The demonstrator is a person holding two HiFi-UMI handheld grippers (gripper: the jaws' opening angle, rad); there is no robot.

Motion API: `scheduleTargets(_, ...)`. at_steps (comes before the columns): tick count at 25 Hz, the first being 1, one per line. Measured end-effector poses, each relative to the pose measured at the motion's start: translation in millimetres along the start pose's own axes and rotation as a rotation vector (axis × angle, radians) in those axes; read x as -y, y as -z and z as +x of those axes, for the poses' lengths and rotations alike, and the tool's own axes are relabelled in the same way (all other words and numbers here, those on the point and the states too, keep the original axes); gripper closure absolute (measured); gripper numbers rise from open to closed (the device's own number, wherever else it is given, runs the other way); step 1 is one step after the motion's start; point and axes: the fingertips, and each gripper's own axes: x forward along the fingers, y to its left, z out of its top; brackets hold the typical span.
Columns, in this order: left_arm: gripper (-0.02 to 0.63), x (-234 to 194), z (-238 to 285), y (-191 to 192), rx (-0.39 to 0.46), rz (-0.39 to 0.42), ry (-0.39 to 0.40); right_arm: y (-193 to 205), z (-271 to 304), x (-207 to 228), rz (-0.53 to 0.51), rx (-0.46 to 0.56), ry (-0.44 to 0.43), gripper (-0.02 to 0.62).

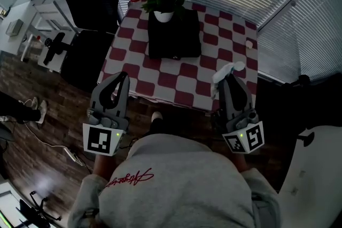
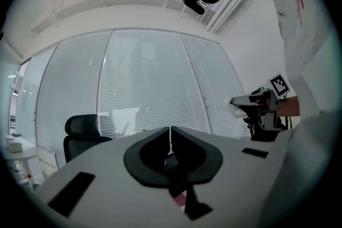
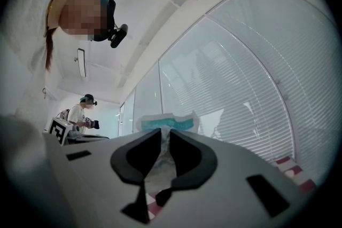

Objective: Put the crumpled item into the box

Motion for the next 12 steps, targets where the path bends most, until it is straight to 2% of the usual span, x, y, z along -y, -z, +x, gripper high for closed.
scheduleTargets(12, 0.583, -41, 27, 3, 0.008, 0.015, 0.019, 7, 45, 3, -0.010, 0.026, 0.016, 0.535)
